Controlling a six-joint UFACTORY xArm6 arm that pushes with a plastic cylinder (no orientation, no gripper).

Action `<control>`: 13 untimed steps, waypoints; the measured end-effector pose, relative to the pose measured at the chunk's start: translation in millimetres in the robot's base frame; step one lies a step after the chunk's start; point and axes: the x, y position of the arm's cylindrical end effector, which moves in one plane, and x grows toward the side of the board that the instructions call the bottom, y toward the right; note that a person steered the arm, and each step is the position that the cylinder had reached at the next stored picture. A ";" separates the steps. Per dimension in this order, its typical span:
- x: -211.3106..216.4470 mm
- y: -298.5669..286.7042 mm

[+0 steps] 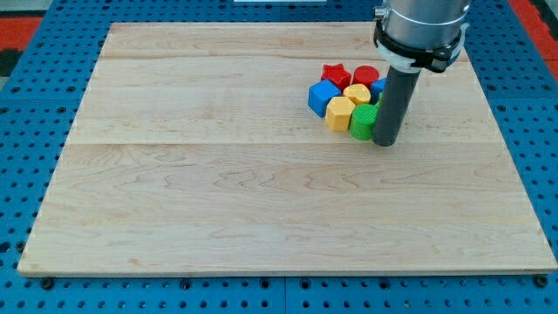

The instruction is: Push the blue triangle to the right side of the yellow hexagon

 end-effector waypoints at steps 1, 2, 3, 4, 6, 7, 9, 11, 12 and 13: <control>-22.7 54.7; -45.2 22.5; -42.1 -14.3; -36.1 19.0; -92.6 90.1; -169.5 50.3; -120.2 20.9; -52.5 50.5; -78.7 38.9; -93.8 36.5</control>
